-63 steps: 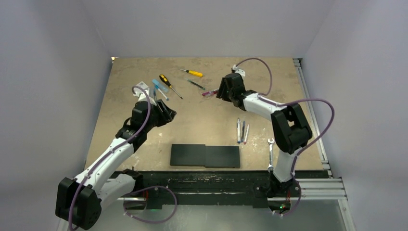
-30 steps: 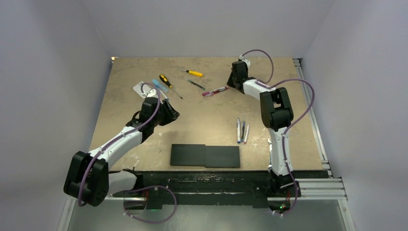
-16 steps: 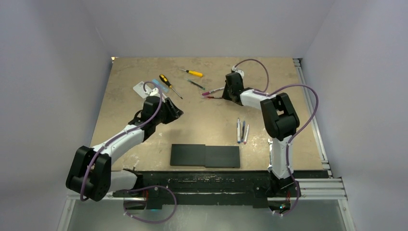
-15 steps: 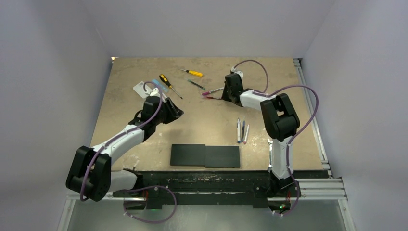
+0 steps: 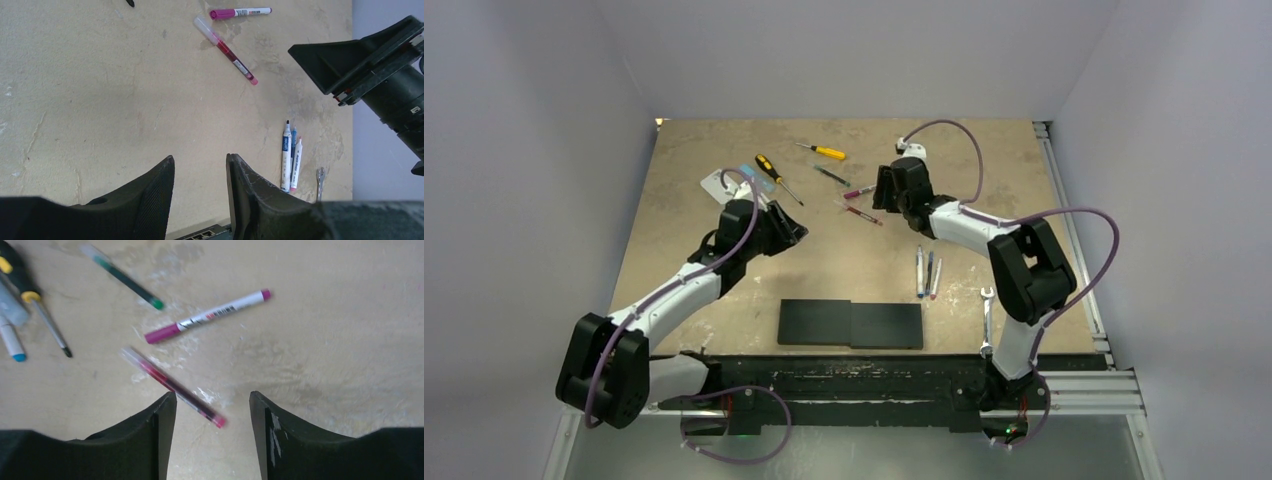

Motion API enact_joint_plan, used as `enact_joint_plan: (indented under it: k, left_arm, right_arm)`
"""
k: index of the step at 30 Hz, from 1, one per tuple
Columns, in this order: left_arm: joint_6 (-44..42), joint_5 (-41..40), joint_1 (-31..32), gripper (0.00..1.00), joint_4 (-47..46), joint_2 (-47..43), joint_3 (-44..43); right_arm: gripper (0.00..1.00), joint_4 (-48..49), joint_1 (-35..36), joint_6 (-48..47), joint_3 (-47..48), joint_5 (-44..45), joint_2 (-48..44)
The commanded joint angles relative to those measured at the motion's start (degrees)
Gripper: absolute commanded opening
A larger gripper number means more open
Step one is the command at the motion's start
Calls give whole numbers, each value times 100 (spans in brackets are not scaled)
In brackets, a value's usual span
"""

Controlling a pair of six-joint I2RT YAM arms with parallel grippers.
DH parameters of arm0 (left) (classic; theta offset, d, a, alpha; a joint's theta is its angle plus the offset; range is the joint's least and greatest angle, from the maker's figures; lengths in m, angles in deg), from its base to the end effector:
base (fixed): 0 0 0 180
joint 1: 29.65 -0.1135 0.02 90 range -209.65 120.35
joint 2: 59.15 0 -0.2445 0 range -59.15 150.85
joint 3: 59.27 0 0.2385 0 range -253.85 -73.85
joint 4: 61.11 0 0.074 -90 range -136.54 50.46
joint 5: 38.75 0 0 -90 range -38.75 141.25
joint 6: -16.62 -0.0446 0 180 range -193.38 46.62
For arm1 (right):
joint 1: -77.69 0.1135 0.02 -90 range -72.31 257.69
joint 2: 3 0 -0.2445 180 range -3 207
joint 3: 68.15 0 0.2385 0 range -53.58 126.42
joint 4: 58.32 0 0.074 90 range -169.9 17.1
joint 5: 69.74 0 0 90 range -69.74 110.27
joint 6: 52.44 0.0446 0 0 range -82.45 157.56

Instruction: Open the pen caps

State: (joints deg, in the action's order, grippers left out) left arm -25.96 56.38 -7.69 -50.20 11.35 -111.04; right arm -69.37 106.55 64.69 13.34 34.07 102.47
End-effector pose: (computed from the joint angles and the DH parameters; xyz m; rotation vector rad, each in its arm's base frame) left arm 0.2463 -0.1036 0.2088 -0.4277 2.1526 -0.8070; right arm 0.3548 0.1834 0.1849 0.1041 2.1749 0.2983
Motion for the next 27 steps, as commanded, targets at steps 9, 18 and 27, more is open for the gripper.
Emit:
enact_joint_plan:
  k: [9, 18, 27]
  left_arm:
    - [-34, -24, 46, 41, 199, -493, 90]
    - [-53, 6, 46, 41, 186, -510, 140]
    - [-98, 6, 46, 41, 207, -544, 117]
  right_arm:
    - [63, 88, 290, -2107, 1050, -1366, 881]
    - [62, -256, 624, -2544, 1308, -731, 1379]
    - [21, -624, 960, -2527, 1365, 122, 1864]
